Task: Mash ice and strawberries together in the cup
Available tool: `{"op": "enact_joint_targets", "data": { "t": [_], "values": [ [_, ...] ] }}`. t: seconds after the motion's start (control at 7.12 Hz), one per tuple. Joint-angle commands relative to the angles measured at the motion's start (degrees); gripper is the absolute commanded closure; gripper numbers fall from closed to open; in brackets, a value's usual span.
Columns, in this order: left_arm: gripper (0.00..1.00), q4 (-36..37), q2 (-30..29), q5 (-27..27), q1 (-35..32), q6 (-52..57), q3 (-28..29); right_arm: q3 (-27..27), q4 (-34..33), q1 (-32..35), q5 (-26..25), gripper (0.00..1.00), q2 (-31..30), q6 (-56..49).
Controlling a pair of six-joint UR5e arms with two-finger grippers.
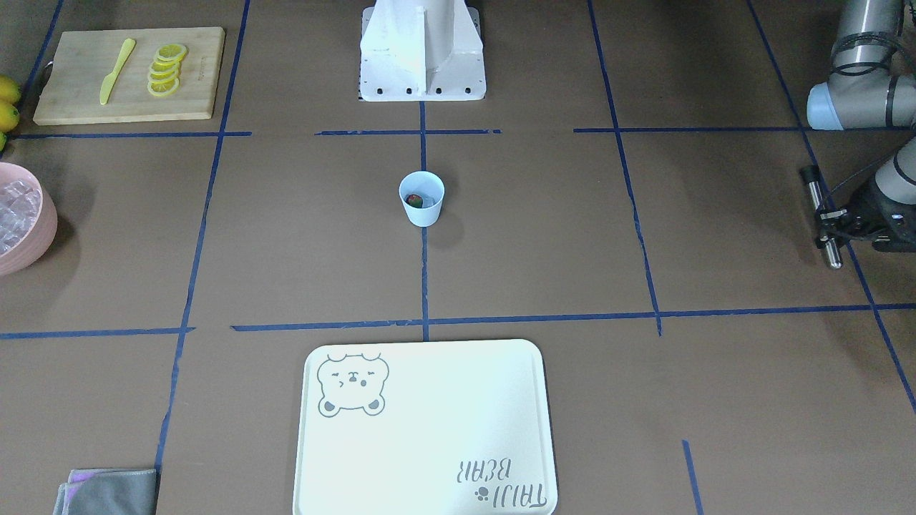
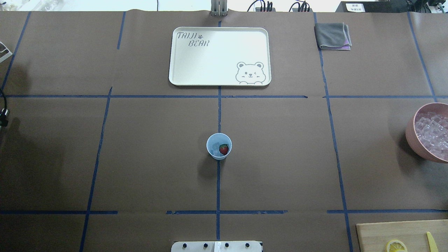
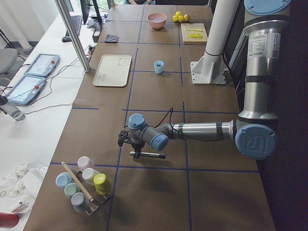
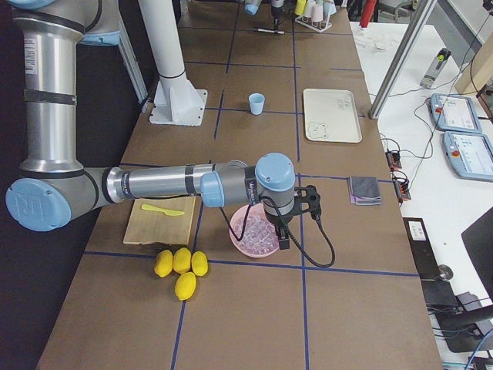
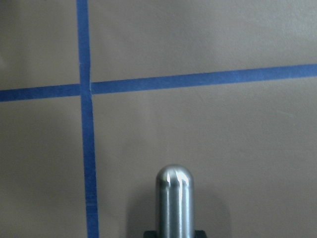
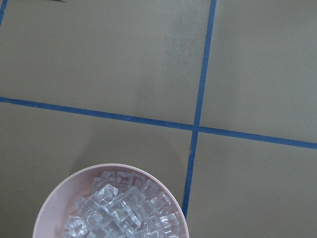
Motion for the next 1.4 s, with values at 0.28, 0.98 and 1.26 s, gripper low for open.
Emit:
{"op": "enact_joint_targets", "data": {
  "t": [0.28, 0.98, 1.26],
  "values": [
    [0.0, -0.42, 0.24, -0.04, -0.15, 0.0, -0.04, 1.67, -0.09, 0.0, -0.03, 0.01, -0.54, 0.09],
    [0.0, 0.79, 1.12, -2.22, -2.59, 2.08, -3.98, 1.58, -0.09, 0.0, -0.29, 0.01, -0.54, 0.0],
    [0.0, 11.12, 0.42, -7.15, -9.96, 14.61, -6.87, 1.32, -0.18, 0.0, -0.29, 0.01, -0.54, 0.0]
  ]
}}
